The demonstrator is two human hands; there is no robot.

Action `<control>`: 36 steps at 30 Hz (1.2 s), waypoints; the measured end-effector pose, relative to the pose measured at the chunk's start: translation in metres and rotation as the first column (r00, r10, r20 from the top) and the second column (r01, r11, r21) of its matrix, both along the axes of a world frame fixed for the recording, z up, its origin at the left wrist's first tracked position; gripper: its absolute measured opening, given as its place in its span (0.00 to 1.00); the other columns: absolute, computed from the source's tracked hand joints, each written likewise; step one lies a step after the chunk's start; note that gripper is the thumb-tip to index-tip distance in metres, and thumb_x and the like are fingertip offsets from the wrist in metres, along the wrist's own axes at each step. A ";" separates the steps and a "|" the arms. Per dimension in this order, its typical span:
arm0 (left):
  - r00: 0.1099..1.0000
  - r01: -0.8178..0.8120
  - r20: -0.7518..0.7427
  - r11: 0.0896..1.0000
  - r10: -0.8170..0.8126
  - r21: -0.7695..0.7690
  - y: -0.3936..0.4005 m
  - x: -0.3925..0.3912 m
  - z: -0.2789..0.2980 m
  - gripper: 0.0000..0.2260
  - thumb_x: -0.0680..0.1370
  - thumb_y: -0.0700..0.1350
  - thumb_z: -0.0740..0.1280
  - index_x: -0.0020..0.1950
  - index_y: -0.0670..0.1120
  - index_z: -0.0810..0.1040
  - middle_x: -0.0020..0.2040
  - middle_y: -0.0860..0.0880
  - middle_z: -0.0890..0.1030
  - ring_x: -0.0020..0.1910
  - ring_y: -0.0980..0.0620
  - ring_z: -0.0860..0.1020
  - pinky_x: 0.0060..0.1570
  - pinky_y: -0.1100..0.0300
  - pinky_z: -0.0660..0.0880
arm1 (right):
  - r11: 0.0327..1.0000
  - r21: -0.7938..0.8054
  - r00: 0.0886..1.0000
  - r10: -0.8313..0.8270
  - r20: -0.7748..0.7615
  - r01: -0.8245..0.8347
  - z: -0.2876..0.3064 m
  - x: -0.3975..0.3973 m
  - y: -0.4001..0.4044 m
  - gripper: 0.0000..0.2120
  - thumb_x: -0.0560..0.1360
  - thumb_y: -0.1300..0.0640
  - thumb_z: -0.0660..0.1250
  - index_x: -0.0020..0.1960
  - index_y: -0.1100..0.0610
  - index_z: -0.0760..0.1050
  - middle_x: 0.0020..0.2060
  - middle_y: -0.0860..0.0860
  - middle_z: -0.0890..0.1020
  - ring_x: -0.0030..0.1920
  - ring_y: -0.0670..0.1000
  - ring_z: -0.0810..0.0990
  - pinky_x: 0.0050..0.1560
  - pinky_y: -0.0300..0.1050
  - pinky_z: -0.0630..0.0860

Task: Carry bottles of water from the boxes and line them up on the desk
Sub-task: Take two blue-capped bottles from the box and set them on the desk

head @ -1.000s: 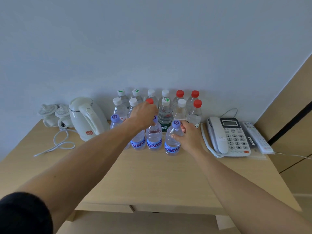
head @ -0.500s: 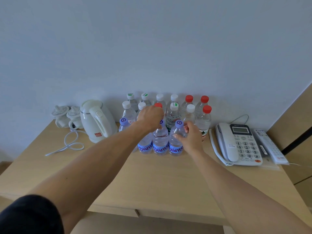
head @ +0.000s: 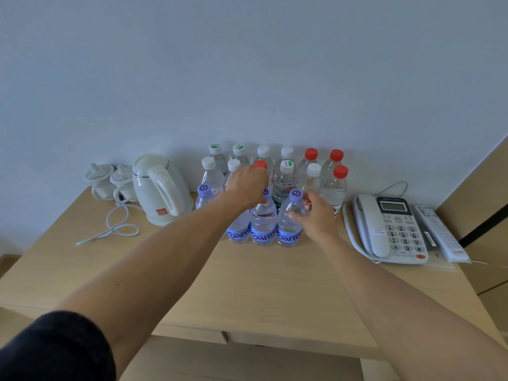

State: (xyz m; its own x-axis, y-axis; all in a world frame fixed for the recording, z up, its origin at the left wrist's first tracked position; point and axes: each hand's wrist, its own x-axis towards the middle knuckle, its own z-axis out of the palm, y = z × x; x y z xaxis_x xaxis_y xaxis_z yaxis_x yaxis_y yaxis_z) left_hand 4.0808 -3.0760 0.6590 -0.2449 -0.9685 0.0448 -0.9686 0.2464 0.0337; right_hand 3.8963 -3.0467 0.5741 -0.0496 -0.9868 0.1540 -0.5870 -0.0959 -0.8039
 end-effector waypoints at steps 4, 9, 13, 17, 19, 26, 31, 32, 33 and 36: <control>1.000 0.003 -0.006 1.000 -0.003 -0.002 -0.001 0.000 0.001 0.16 0.73 0.51 0.77 0.56 0.45 0.85 0.51 0.44 0.83 0.50 0.44 0.81 0.51 0.51 0.80 | 1.000 0.017 1.000 -0.002 0.003 0.002 0.001 -0.002 0.000 0.18 0.69 0.60 0.78 0.55 0.55 0.75 0.36 0.39 0.71 0.39 0.39 0.71 0.38 0.31 0.65; 1.000 0.010 -0.017 1.000 -0.011 -0.004 -0.001 0.001 0.000 0.15 0.73 0.51 0.77 0.55 0.45 0.85 0.51 0.44 0.83 0.50 0.44 0.82 0.51 0.51 0.80 | 1.000 0.009 1.000 -0.008 -0.012 0.008 0.001 -0.003 0.001 0.18 0.68 0.60 0.79 0.52 0.55 0.75 0.36 0.40 0.71 0.37 0.39 0.70 0.38 0.33 0.65; 1.000 0.000 -0.027 1.000 0.000 0.002 -0.001 0.001 -0.001 0.15 0.73 0.51 0.77 0.55 0.45 0.85 0.50 0.44 0.83 0.50 0.44 0.81 0.52 0.51 0.80 | 1.000 0.011 0.999 -0.010 -0.038 0.011 0.003 -0.004 0.000 0.19 0.67 0.59 0.79 0.53 0.56 0.75 0.37 0.44 0.74 0.38 0.43 0.72 0.38 0.35 0.67; 1.000 -0.003 -0.026 1.000 0.003 -0.004 -0.001 0.001 -0.002 0.16 0.73 0.51 0.77 0.57 0.44 0.84 0.51 0.44 0.84 0.52 0.44 0.81 0.53 0.50 0.80 | 1.000 0.007 0.999 -0.030 -0.016 0.030 0.004 -0.004 0.001 0.19 0.67 0.60 0.80 0.53 0.57 0.75 0.42 0.55 0.80 0.41 0.50 0.75 0.39 0.36 0.69; 0.999 -0.007 -0.035 1.000 0.007 0.003 -0.001 0.002 -0.003 0.16 0.73 0.51 0.77 0.57 0.44 0.84 0.51 0.44 0.84 0.51 0.44 0.81 0.53 0.50 0.80 | 1.000 0.007 0.999 -0.029 -0.028 0.029 0.004 -0.004 0.002 0.19 0.67 0.60 0.80 0.53 0.57 0.75 0.42 0.52 0.79 0.41 0.50 0.75 0.38 0.34 0.69; 0.998 -0.005 -0.067 0.999 0.007 0.032 -0.003 0.006 -0.004 0.19 0.72 0.52 0.78 0.61 0.47 0.83 0.51 0.45 0.84 0.52 0.44 0.81 0.52 0.50 0.80 | 0.999 0.048 0.999 -0.018 -0.032 0.019 0.010 -0.005 0.005 0.20 0.68 0.60 0.79 0.57 0.58 0.76 0.50 0.56 0.82 0.51 0.57 0.81 0.51 0.49 0.76; 0.998 0.006 -0.068 1.000 -0.004 0.025 -0.003 0.010 -0.003 0.20 0.71 0.51 0.79 0.61 0.48 0.83 0.52 0.47 0.84 0.53 0.45 0.81 0.55 0.50 0.79 | 0.999 0.047 0.999 -0.008 -0.041 0.010 0.012 -0.006 0.007 0.20 0.68 0.60 0.79 0.56 0.59 0.76 0.49 0.57 0.82 0.51 0.58 0.80 0.49 0.48 0.76; 0.997 0.009 -0.076 0.999 -0.006 0.031 -0.003 0.011 -0.003 0.20 0.71 0.51 0.79 0.61 0.48 0.83 0.52 0.47 0.85 0.53 0.45 0.81 0.55 0.50 0.79 | 0.999 0.043 0.999 -0.004 -0.048 0.006 0.012 -0.006 0.007 0.19 0.68 0.59 0.79 0.56 0.58 0.77 0.48 0.57 0.82 0.50 0.58 0.80 0.47 0.46 0.74; 0.996 0.011 -0.087 0.999 -0.007 0.037 -0.003 0.012 -0.001 0.19 0.71 0.50 0.79 0.61 0.47 0.83 0.52 0.47 0.85 0.53 0.45 0.81 0.55 0.50 0.79 | 0.999 0.039 0.999 0.000 -0.051 0.002 0.013 -0.006 0.008 0.19 0.68 0.59 0.79 0.55 0.58 0.77 0.47 0.56 0.82 0.49 0.57 0.80 0.46 0.44 0.73; 0.993 0.019 -0.116 0.998 -0.013 0.052 -0.004 0.014 0.004 0.18 0.72 0.49 0.78 0.60 0.47 0.83 0.52 0.47 0.85 0.53 0.46 0.82 0.56 0.49 0.79 | 1.000 0.027 0.999 -0.004 -0.051 0.006 0.015 -0.008 0.006 0.17 0.67 0.58 0.80 0.50 0.58 0.76 0.40 0.53 0.79 0.41 0.53 0.75 0.40 0.41 0.70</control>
State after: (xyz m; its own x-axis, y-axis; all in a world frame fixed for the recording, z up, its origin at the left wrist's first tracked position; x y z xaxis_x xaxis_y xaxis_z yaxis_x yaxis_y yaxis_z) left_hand 4.0952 -3.0797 0.6627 -0.2568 -0.9662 0.0224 -0.9532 0.2571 0.1589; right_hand 3.8886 -3.0404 0.5889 -0.0472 -0.9904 0.1300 -0.6278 -0.0718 -0.7750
